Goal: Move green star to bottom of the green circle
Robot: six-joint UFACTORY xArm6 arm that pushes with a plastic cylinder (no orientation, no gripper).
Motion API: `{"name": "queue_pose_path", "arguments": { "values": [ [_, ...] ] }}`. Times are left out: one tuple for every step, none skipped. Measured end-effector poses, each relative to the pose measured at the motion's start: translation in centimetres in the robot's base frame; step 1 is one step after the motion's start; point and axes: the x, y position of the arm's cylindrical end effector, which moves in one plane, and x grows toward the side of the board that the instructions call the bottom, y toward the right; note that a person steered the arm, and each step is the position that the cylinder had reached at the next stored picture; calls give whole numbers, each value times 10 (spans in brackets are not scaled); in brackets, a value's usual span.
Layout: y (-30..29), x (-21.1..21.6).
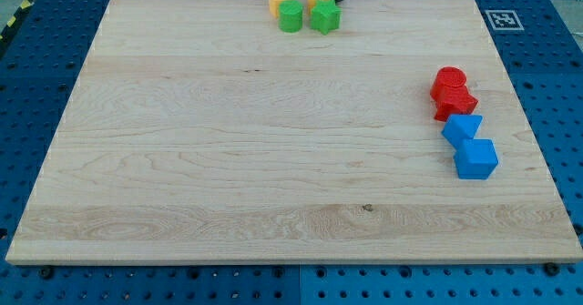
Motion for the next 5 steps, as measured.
{"name": "queue_pose_path", "arguments": {
  "values": [
    [-13, 0],
    [-23, -1],
    [-11, 0],
    [12, 9],
    [4, 33]
  ]
}}
